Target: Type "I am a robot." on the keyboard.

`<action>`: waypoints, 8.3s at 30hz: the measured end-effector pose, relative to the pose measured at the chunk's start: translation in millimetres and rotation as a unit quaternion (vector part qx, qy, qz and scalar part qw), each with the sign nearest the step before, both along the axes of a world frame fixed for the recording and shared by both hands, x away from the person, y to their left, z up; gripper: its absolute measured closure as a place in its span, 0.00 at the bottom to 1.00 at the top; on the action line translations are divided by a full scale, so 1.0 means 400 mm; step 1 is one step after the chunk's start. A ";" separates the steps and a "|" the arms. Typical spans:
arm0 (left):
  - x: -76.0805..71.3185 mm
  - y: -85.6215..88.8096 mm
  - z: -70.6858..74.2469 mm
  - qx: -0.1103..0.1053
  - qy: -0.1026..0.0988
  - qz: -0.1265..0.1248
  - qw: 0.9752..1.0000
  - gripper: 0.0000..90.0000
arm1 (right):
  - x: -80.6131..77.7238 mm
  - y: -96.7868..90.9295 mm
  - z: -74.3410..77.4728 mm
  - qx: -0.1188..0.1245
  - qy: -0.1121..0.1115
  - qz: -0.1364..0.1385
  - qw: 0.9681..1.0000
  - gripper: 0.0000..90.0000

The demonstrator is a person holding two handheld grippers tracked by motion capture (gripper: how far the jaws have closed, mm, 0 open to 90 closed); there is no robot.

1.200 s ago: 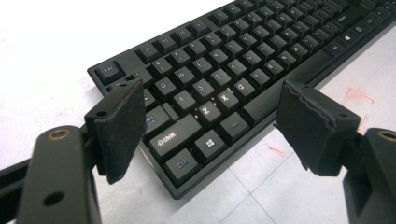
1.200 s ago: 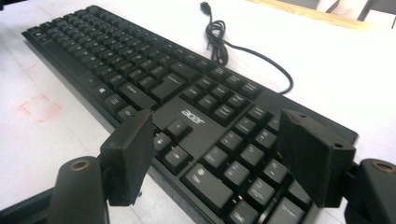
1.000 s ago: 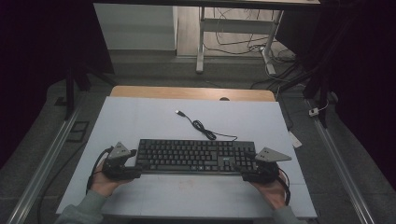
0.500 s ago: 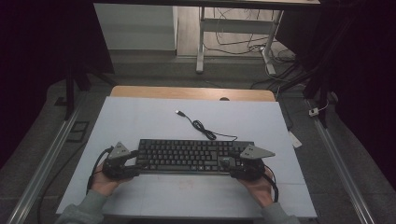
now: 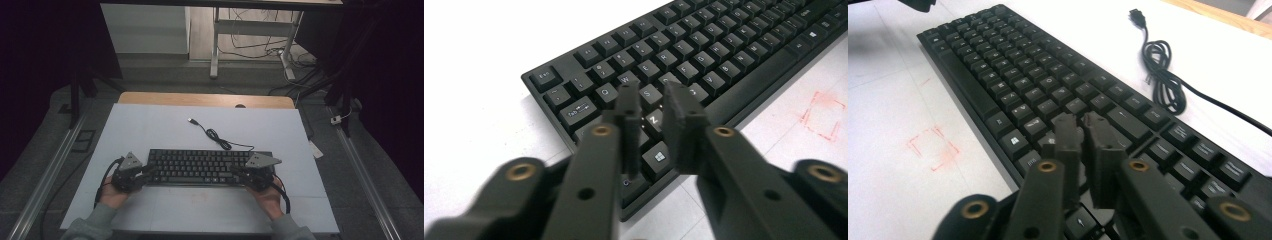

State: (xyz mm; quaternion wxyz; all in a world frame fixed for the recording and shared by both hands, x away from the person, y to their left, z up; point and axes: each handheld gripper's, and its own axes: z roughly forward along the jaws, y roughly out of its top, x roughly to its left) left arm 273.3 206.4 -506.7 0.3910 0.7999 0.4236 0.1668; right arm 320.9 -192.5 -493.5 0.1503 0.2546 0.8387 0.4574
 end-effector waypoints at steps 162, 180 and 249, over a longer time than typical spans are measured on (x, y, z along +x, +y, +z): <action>0.039 0.004 0.024 -0.018 0.003 -0.006 1.000 0.34 | 0.022 0.008 -0.004 -0.015 0.023 -0.028 0.999 0.60; 0.070 -0.113 0.064 -0.015 0.005 -0.097 0.995 0.54 | 0.016 -0.022 -0.007 -0.016 0.019 -0.034 0.999 0.60; 0.071 -0.157 0.025 -0.009 0.012 -0.106 0.994 0.78 | 0.019 -0.027 -0.017 -0.025 0.020 -0.042 0.999 0.59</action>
